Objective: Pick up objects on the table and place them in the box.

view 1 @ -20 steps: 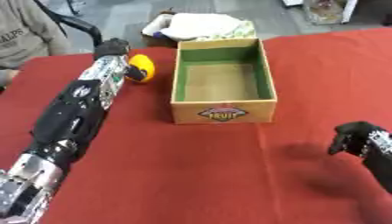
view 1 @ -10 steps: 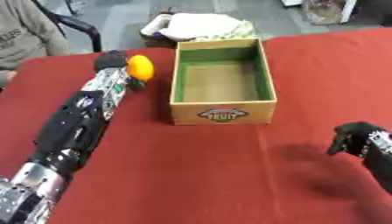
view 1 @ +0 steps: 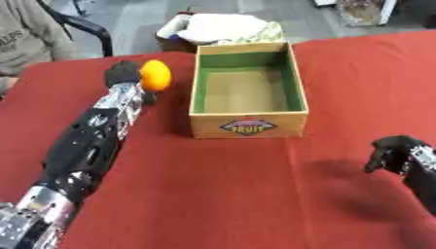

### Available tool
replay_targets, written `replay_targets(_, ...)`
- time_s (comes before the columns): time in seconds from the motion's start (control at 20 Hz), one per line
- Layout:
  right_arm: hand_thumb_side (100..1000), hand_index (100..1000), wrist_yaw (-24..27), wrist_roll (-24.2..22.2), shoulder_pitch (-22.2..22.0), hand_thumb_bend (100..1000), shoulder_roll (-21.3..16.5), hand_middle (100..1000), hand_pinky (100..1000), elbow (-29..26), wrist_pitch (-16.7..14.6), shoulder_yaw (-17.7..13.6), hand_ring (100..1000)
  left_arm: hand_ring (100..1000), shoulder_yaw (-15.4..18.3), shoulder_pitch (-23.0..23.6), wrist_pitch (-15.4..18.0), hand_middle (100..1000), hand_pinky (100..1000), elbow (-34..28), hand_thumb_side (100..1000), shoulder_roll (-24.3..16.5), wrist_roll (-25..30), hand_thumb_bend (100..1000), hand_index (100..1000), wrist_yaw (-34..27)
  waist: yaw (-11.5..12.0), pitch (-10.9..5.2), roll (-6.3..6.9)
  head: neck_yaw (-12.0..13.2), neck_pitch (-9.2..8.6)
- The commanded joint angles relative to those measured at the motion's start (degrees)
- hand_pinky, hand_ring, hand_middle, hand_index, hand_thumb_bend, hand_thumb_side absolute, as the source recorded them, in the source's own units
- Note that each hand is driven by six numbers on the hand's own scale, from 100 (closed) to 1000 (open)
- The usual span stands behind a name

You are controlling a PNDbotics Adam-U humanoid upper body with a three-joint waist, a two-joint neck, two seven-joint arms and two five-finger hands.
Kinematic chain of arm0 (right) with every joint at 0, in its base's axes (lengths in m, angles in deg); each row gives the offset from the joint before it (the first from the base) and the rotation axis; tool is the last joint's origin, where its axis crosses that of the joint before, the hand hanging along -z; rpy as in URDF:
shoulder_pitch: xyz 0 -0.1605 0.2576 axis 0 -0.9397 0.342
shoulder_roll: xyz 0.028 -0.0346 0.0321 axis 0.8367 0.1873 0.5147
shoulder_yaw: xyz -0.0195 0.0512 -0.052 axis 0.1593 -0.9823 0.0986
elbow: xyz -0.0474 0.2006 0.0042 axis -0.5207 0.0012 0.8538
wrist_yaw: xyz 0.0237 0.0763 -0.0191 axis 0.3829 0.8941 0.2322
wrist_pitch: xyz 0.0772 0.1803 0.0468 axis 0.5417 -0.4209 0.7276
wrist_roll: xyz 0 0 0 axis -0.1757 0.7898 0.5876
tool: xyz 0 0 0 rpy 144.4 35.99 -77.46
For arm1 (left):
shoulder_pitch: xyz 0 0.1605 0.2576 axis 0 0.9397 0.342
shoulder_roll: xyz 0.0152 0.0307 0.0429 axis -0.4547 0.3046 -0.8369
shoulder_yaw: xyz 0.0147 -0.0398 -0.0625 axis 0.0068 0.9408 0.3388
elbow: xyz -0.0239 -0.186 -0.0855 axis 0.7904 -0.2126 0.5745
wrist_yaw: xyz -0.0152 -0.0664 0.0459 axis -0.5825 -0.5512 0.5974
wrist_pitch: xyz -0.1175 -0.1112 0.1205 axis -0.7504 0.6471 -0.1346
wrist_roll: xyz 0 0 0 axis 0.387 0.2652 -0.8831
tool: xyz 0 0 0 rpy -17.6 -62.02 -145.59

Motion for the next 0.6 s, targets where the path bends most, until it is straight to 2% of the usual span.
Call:
replay_targets(0.05,733,685,0.1,0.0,0.8,100,-0.6,520,568,-1.2,-0.1,-0.3,545,659,0.7,-1.0,-0.4,682,680,-1.4,277,-0.8,-3.6,347,795,-1.2,0.0,-0.66,-0.28,0.1,-0.59)
replay_targets(0.3,733,685,0.2,0.0,1.1,100,-0.5,520,568,-1.4,-0.1,-0.3,545,715,0.6,-1.4,-1.1,744,712,-1.3,280,-0.9,-7.5,368,831,-3.9,-0.3,-0.36,-0.26,-0.1,-1.19)
replay_targets(0.6,735,685,0.2,-0.2,1.9,100,-0.5,520,568,-1.6,-0.1,-0.2,545,712,0.9,-1.8,-0.8,743,712,-0.9,283,-1.2,-7.5,336,832,-6.9,-1.0,0.75,-0.09,-0.3,-2.27)
